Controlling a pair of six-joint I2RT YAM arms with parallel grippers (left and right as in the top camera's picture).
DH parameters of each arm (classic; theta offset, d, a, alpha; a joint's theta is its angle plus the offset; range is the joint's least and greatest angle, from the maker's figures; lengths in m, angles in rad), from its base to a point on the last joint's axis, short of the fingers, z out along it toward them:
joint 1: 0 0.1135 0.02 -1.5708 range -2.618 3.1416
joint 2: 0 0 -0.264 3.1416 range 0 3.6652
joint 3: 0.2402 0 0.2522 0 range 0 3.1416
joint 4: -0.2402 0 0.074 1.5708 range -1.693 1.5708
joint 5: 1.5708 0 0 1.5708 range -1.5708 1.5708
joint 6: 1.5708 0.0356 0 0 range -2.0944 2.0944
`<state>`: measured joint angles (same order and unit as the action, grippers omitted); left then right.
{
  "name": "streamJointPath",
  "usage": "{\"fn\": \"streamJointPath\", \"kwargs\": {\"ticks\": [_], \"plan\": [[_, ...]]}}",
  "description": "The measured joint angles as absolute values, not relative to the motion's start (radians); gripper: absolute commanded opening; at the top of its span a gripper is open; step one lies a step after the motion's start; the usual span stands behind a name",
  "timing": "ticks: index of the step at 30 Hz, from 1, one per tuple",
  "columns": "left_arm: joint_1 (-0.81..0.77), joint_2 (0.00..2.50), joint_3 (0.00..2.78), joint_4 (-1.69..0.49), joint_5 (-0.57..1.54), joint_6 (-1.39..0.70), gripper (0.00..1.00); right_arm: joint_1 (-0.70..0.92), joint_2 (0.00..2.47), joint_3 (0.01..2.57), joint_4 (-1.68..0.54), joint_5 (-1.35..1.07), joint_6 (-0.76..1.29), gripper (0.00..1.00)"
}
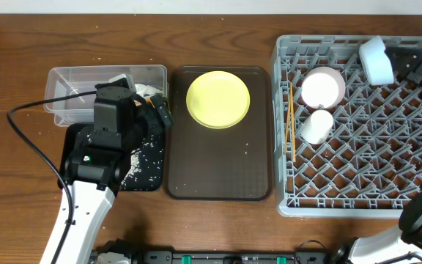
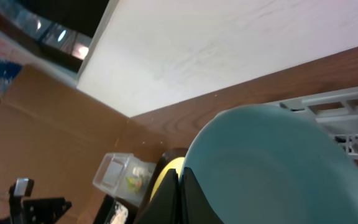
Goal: Sort waste into correct bins and load items into the dishwasher rack
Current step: 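Lift the blue bowl with the right gripper and carry it to the rack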
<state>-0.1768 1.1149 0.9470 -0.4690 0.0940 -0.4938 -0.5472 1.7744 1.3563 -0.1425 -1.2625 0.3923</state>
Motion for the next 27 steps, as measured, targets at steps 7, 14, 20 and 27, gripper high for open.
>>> {"fn": "streamJointPath", "kwargs": {"ticks": [7,14,20,27], "plan": [[-0.177,1.115,0.947,-0.469,0.094,-0.494,0.90,-0.545,1.774,1.356,-0.146,-1.357,0.433,0.01],[-0.177,1.115,0.947,-0.469,0.094,-0.494,0.90,-0.545,1.773,1.356,-0.268,-1.420,0.404,0.01],[-0.177,1.115,0.947,-0.469,0.094,-0.493,0.90,-0.545,1.771,1.356,-0.395,-1.373,0.322,0.01],[-0.177,1.115,0.947,-0.469,0.094,-0.494,0.90,-0.543,1.771,1.354,-0.654,-1.110,0.075,0.01]]}}
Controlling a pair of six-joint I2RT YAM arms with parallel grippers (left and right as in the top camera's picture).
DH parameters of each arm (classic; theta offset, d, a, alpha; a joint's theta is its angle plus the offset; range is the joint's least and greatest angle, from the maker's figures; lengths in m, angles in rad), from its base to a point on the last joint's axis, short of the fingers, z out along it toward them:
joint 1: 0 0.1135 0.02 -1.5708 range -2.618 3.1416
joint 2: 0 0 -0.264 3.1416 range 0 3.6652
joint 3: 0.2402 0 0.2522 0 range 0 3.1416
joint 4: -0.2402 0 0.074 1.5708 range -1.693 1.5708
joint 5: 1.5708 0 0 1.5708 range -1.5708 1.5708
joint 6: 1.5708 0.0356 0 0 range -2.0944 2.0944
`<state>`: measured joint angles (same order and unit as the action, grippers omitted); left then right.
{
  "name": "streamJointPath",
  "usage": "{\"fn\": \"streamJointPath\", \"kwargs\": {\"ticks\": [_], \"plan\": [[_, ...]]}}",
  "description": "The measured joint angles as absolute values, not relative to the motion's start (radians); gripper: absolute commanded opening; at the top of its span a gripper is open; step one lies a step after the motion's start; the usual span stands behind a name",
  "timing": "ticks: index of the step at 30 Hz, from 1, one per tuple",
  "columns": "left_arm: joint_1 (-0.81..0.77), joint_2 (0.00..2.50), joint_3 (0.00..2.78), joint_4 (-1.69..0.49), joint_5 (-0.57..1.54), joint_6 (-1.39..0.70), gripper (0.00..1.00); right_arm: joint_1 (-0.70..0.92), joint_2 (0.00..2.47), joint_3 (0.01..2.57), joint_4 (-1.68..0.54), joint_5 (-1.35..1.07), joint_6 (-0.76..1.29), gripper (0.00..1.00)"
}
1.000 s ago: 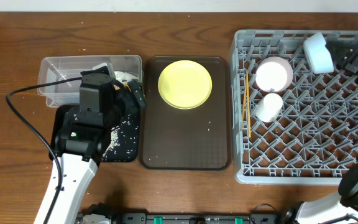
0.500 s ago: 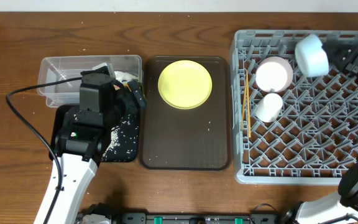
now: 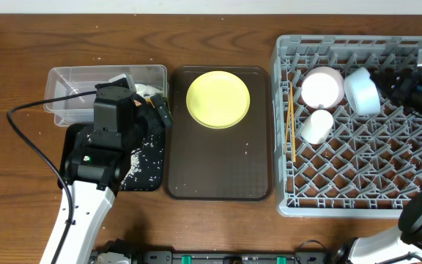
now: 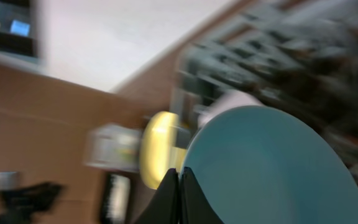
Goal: Sort waste into correct bins and load items into the dishwasher rack
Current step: 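Lift the blue bowl with the right gripper and carry it to the rack, then lower the blue bowl into the rack beside the pink bowl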
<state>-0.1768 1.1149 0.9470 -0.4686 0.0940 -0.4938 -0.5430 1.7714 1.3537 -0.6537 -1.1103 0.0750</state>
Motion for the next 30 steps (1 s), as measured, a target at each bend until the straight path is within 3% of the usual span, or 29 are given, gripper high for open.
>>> {"fn": "streamJointPath", "kwargs": {"ticks": [5,22,30], "plan": [[-0.177,1.115,0.947,-0.469,0.094,-0.494,0.90,-0.524,1.750,1.355,-0.623,-1.037,-0.001,0.01],[-0.177,1.115,0.947,-0.469,0.094,-0.494,0.90,-0.506,1.732,1.374,-0.666,-0.923,0.055,0.01],[-0.177,1.115,0.947,-0.469,0.094,-0.494,0.90,-0.364,1.725,1.374,-0.714,-0.800,-0.006,0.01]]}}
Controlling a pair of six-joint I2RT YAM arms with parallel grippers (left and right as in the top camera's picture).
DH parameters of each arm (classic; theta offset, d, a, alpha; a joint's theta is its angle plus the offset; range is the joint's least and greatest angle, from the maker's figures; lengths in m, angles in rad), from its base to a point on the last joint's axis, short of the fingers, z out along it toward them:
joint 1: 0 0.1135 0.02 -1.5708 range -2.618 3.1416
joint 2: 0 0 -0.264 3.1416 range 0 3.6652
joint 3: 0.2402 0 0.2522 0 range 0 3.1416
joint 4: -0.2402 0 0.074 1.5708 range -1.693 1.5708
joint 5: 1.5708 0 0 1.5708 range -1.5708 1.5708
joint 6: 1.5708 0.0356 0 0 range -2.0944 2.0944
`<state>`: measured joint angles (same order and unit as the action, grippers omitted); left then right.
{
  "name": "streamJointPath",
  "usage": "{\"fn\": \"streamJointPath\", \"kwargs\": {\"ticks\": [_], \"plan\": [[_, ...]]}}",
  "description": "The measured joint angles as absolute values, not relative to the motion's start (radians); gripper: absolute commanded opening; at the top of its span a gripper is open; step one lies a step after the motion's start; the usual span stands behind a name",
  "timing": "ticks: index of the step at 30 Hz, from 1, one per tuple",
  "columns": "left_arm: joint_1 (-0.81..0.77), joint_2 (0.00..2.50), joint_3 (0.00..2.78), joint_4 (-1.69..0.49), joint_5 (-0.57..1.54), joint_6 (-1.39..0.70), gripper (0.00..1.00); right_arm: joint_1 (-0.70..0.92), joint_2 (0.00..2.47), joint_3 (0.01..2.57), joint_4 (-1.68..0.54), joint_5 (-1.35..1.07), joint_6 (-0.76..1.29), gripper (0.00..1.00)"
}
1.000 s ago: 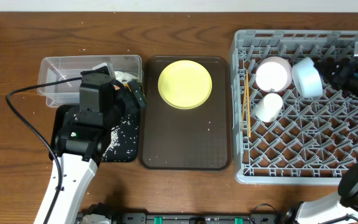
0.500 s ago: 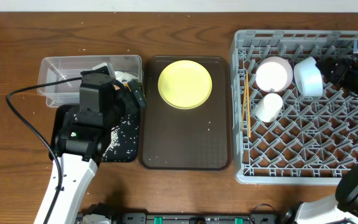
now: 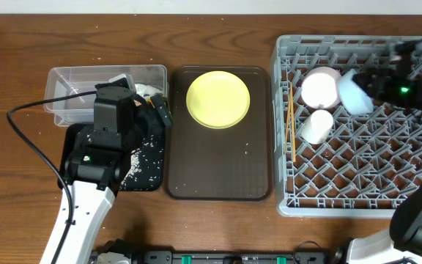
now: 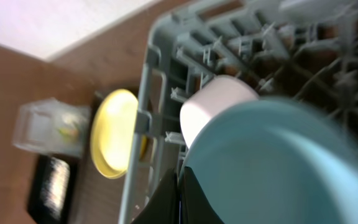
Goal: Sort waste into correct bins and load items into the dishwasher rack
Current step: 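Lower the blue bowl into the rack beside the pink bowl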
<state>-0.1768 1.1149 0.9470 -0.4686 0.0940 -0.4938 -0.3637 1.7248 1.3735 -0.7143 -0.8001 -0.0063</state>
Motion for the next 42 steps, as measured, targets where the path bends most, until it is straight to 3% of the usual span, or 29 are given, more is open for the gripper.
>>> {"fn": "streamJointPath", "kwargs": {"ticks": [16,34,42], "plan": [[-0.177,1.115,0.947,-0.469,0.094,-0.494,0.90,-0.063,1.715,1.366,-0.886,-0.241,-0.090,0.01],[-0.177,1.115,0.947,-0.469,0.094,-0.494,0.90,-0.061,1.715,1.366,-0.947,-0.149,-0.076,0.10],[-0.177,1.115,0.947,-0.469,0.094,-0.494,0.90,-0.062,1.715,1.374,-0.957,-0.129,-0.080,0.18]]}}
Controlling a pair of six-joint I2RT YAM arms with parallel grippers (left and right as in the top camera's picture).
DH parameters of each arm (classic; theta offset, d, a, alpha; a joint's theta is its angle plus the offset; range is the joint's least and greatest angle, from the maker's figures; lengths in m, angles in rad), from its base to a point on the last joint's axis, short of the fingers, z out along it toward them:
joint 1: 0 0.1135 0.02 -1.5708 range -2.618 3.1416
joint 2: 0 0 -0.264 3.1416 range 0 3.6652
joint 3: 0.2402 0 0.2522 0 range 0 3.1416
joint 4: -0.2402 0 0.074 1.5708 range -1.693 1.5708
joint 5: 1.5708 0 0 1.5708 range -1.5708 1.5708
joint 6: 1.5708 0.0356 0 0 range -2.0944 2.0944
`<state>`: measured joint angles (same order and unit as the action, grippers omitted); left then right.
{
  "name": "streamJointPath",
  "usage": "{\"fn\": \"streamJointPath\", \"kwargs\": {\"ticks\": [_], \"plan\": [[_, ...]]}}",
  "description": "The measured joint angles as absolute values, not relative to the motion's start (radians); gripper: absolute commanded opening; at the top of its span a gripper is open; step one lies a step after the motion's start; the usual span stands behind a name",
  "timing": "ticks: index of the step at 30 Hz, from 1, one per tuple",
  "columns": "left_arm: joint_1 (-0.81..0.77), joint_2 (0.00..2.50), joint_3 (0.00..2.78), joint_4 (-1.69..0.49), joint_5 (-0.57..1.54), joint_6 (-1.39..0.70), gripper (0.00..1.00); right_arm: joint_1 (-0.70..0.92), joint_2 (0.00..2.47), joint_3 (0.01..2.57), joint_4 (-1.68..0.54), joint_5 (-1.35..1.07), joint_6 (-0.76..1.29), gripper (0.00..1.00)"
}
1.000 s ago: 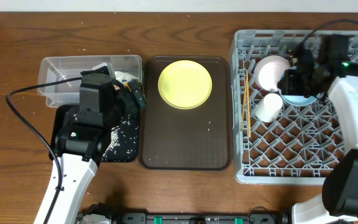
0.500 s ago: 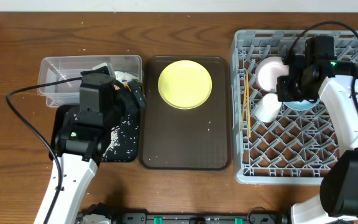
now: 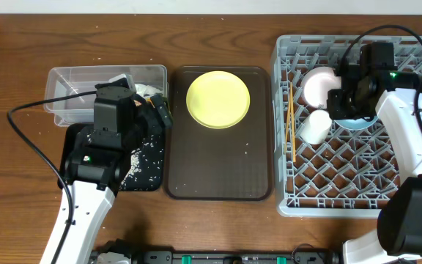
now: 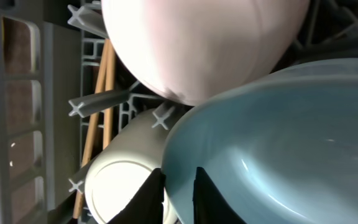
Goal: Sort waste into correct bins and load items into the dishwasher rack
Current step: 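Lower the blue bowl into the rack beside the pink bowl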
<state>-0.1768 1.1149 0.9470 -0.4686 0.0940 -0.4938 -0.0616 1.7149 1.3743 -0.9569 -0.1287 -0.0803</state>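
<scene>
The pale blue bowl [image 4: 278, 143] lies in the grey dishwasher rack [image 3: 343, 183], against the pink bowl [image 4: 204, 43] and beside the white cup [image 4: 123, 186]. My right gripper [image 4: 179, 180] is down in the rack; its fingers stand a little apart, one on each side of the blue bowl's rim, so it is open. In the overhead view the blue bowl [image 3: 356, 122] shows only as a sliver under the right gripper [image 3: 343, 110]. The yellow plate [image 3: 218, 99] rests on the brown tray [image 3: 218, 169]. My left gripper [image 3: 161, 114] hangs over the bins at the left.
Wooden chopsticks [image 3: 290, 117] lie along the rack's left side. A clear bin [image 3: 72, 88] with scraps stands at the far left, and a black bin [image 3: 141, 169] with white crumbs sits in front of it. My left arm covers much of the black bin.
My right gripper has gone down with the blue bowl from just right of the pink bowl into the rack. Its fingers, then pinched on the rim, now stand apart. The left arm has not moved.
My right gripper held the blue bowl by its rim over the rack's far right corner. Then it was over the rack further left, then beside the pink bowl. Now the bowl sits in the rack against the pink bowl and the fingers have parted.
</scene>
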Motion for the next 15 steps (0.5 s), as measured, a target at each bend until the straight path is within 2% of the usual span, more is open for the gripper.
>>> {"fn": "streamJointPath", "kwargs": {"ticks": [4,7,15], "plan": [[-0.177,1.115,0.947,-0.469,0.094,-0.494,0.90,-0.073,1.715,1.431,-1.004,-0.082,-0.083,0.32],[-0.177,1.115,0.947,-0.469,0.094,-0.493,0.90,-0.088,1.715,1.494,-1.055,-0.058,-0.083,0.38],[-0.177,1.115,0.947,-0.469,0.094,-0.494,0.90,-0.091,1.715,1.542,-1.121,-0.051,-0.076,0.39]]}}
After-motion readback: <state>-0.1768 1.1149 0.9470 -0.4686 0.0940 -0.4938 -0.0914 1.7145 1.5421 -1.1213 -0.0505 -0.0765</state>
